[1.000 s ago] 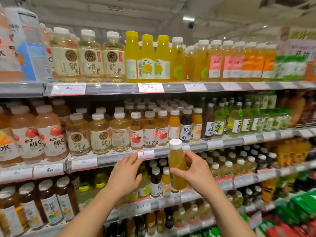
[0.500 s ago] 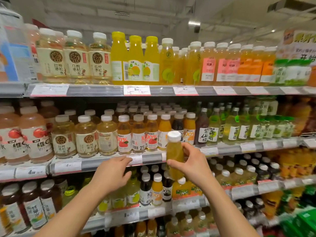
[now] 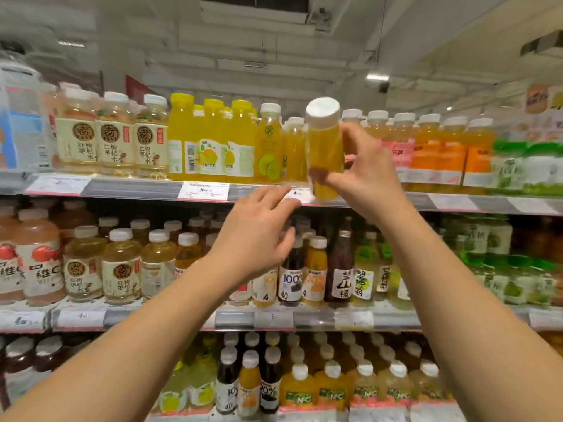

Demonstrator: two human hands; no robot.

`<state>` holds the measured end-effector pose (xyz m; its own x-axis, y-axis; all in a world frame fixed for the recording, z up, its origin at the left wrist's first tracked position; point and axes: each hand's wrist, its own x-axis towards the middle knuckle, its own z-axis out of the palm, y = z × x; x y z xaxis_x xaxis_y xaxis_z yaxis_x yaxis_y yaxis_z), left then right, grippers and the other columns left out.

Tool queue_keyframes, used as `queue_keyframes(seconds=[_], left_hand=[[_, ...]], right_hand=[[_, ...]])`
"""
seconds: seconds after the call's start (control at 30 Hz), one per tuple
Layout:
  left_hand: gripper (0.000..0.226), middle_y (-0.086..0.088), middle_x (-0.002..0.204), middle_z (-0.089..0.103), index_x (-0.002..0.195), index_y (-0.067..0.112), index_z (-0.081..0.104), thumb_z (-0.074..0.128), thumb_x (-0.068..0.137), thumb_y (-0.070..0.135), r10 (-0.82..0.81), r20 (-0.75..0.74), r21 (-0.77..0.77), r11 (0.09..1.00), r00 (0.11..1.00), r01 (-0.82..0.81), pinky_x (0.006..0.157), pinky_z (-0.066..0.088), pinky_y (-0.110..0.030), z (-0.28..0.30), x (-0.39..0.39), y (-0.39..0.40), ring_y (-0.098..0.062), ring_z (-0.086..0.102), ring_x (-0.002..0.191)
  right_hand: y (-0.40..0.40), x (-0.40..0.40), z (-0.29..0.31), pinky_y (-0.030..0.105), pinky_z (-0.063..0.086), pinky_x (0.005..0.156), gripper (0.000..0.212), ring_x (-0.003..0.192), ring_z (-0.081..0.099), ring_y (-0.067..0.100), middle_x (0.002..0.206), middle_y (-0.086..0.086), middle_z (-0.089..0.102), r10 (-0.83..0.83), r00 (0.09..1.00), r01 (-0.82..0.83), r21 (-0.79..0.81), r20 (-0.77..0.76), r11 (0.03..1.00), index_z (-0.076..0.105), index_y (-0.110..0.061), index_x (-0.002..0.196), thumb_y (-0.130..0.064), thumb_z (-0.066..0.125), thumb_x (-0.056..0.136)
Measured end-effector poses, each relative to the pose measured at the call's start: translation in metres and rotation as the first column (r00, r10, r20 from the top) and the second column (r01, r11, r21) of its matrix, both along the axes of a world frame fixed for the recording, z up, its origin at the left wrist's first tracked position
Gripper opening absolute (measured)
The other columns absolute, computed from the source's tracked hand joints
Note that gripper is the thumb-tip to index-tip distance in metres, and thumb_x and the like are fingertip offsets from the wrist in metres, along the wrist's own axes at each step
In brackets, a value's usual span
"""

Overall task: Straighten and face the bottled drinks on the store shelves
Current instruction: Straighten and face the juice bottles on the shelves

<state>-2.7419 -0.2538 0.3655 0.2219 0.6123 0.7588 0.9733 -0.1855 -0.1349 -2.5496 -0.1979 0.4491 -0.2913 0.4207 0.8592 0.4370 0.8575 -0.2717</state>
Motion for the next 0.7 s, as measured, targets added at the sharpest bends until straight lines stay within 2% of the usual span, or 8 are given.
queue_keyframes(seconds=[0.07,0.2,0.27,0.4,0.47,0.57,0.7], left_hand=[[0.051,-0.006,0.154,0.046,0.137,0.023,0.052,0.05,0.09,0.041,0.048,-0.007,-0.026,0.999,0.999,-0.048,0.109,0.041,-0.048,0.003,0.005,0.013,-0.03,0.042,0.139],[0.056,-0.002,0.152,0.046,0.144,0.025,0.046,0.054,0.09,0.041,0.141,-0.029,-0.046,0.989,0.99,-0.142,0.112,0.036,-0.045,-0.005,0.004,0.024,-0.027,0.041,0.139],[0.059,-0.002,0.151,0.048,0.144,0.026,0.045,0.055,0.088,0.04,0.153,-0.035,-0.043,0.987,0.988,-0.155,0.112,0.035,-0.045,-0.008,0.003,0.024,-0.027,0.043,0.138],[0.059,0.0,0.151,0.049,0.143,0.029,0.044,0.054,0.086,0.043,0.16,-0.045,-0.038,0.986,0.986,-0.162,0.11,0.035,-0.044,-0.006,0.0,0.025,-0.026,0.045,0.137],[0.057,0.0,0.149,0.05,0.142,0.03,0.046,0.053,0.087,0.045,0.153,-0.038,-0.028,0.988,0.988,-0.154,0.109,0.037,-0.045,-0.006,-0.001,0.025,-0.025,0.048,0.134],[0.056,0.0,0.146,0.053,0.139,0.029,0.048,0.053,0.086,0.045,0.14,-0.045,-0.012,0.99,0.989,-0.14,0.104,0.038,-0.045,-0.006,-0.002,0.026,-0.026,0.051,0.129],[0.056,0.0,0.146,0.052,0.14,0.029,0.046,0.051,0.086,0.047,0.132,-0.051,-0.006,0.991,0.99,-0.132,0.103,0.038,-0.044,-0.006,-0.003,0.028,-0.024,0.05,0.129]], right_hand=[[0.011,-0.002,0.02,0.021,0.053,0.08,0.055,0.096,0.063,0.006,0.108,-0.011,0.067,0.022,0.999,-0.022,0.011,-0.033,1.0,0.059,-0.022,0.123,-0.035,0.087,0.077],[0.043,-0.022,0.04,0.042,0.057,0.087,0.053,0.097,0.067,0.012,0.106,-0.009,0.071,0.046,0.993,-0.049,-0.032,-0.11,0.998,0.063,-0.022,0.119,-0.041,0.086,0.074],[0.057,-0.034,0.041,0.045,0.057,0.088,0.053,0.097,0.068,0.016,0.107,-0.004,0.072,0.022,0.994,-0.029,-0.058,-0.108,0.998,0.066,-0.021,0.115,-0.045,0.086,0.073],[0.078,-0.054,0.033,0.045,0.058,0.085,0.05,0.094,0.068,0.019,0.104,-0.001,0.072,-0.054,0.997,0.048,-0.126,-0.046,0.991,0.067,-0.02,0.111,-0.049,0.084,0.073],[0.082,-0.061,0.03,0.047,0.057,0.085,0.056,0.096,0.067,0.021,0.106,0.0,0.071,-0.101,0.994,0.095,-0.14,-0.036,0.985,0.066,-0.019,0.111,-0.055,0.082,0.072],[0.082,-0.067,0.031,0.042,0.056,0.086,0.068,0.099,0.063,0.023,0.108,0.0,0.066,-0.172,0.984,0.165,-0.124,-0.051,0.978,0.056,-0.015,0.12,-0.053,0.085,0.073],[0.079,-0.074,0.036,0.036,0.048,0.068,0.082,0.093,0.063,0.027,0.102,0.009,0.066,-0.308,0.951,0.305,-0.071,-0.024,0.95,0.045,-0.007,0.128,-0.053,0.086,0.074]])
